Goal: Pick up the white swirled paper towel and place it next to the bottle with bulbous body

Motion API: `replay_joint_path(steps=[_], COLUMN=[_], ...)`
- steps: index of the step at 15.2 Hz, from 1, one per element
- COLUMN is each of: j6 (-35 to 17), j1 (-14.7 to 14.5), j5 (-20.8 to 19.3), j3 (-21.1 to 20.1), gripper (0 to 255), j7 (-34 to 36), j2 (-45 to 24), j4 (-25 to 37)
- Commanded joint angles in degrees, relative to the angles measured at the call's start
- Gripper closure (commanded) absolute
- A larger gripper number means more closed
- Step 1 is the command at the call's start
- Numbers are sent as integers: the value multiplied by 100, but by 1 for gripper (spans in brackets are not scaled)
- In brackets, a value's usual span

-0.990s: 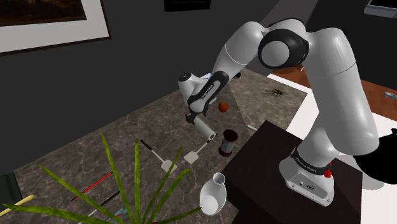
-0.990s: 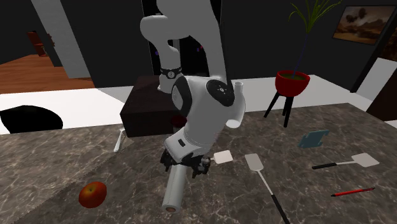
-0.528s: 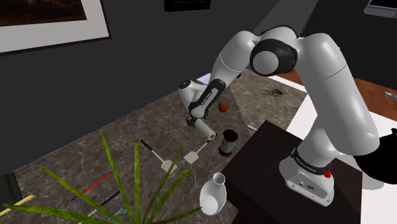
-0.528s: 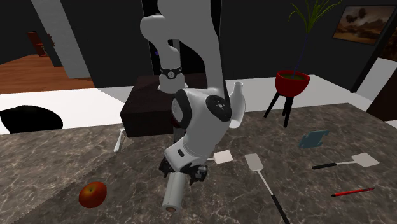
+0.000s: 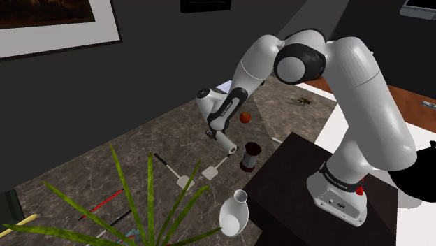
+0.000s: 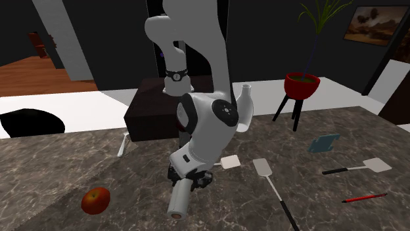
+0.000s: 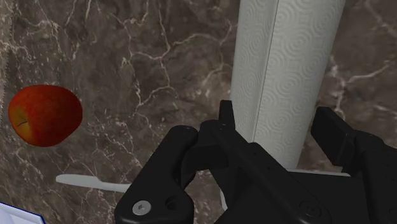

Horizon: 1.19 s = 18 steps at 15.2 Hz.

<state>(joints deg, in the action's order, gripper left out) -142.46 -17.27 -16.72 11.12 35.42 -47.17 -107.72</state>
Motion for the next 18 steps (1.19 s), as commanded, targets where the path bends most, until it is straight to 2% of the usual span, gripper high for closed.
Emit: replay_joint_path(steps=[1, 9, 18], j6=[-1, -1, 354], j1=[0, 0, -36], j5=[0, 0, -10], j3=[0, 0, 26], gripper=[255, 255, 255], j7=[0, 0, -112], j2=[-1, -1, 651], j4=[0, 0, -284])
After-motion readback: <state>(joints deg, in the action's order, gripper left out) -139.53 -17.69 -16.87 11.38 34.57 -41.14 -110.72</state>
